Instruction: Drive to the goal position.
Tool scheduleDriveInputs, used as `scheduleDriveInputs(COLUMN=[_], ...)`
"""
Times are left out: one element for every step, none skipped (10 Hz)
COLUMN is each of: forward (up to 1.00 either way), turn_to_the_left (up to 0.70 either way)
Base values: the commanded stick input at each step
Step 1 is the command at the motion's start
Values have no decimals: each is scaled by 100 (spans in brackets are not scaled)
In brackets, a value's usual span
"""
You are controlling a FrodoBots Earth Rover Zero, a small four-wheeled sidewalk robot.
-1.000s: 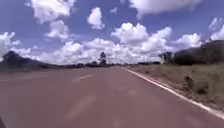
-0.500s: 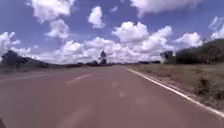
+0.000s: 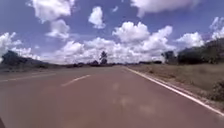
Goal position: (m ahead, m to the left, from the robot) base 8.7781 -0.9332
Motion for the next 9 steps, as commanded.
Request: scheduleDriveInputs(forward=[100, 100, 100, 100, 100, 100, 100, 100, 100], turn_to_the_left=[0, 0, 0, 0, 0, 0, 0, 0, 0])
